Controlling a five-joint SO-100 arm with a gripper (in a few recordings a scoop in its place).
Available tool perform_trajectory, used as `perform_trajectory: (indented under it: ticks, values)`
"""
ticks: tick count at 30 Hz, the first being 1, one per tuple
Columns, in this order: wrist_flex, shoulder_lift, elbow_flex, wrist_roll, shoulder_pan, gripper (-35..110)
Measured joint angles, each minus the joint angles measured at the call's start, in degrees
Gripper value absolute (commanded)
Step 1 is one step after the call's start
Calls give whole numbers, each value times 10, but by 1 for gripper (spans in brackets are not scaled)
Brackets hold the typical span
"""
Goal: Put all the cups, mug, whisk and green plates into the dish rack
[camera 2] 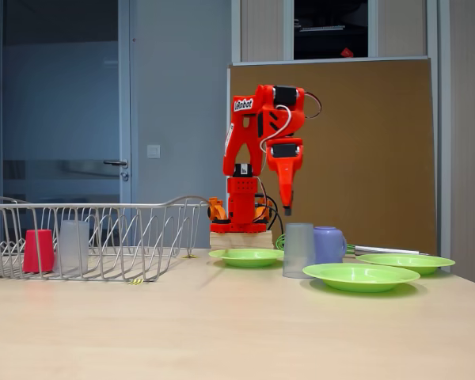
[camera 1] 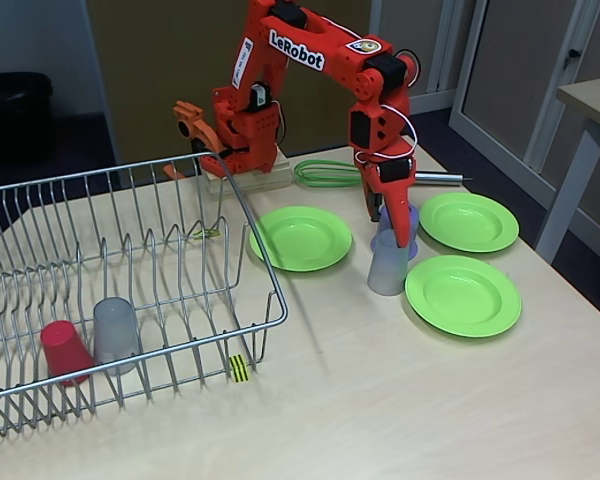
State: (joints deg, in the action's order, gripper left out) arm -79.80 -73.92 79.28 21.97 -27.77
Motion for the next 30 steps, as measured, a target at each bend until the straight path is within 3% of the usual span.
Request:
perform_trajectory:
  ticks: [20, 30]
  values:
    - [70, 65, 25, 35, -26, 35]
    - [97, 71, 25, 35, -22, 14]
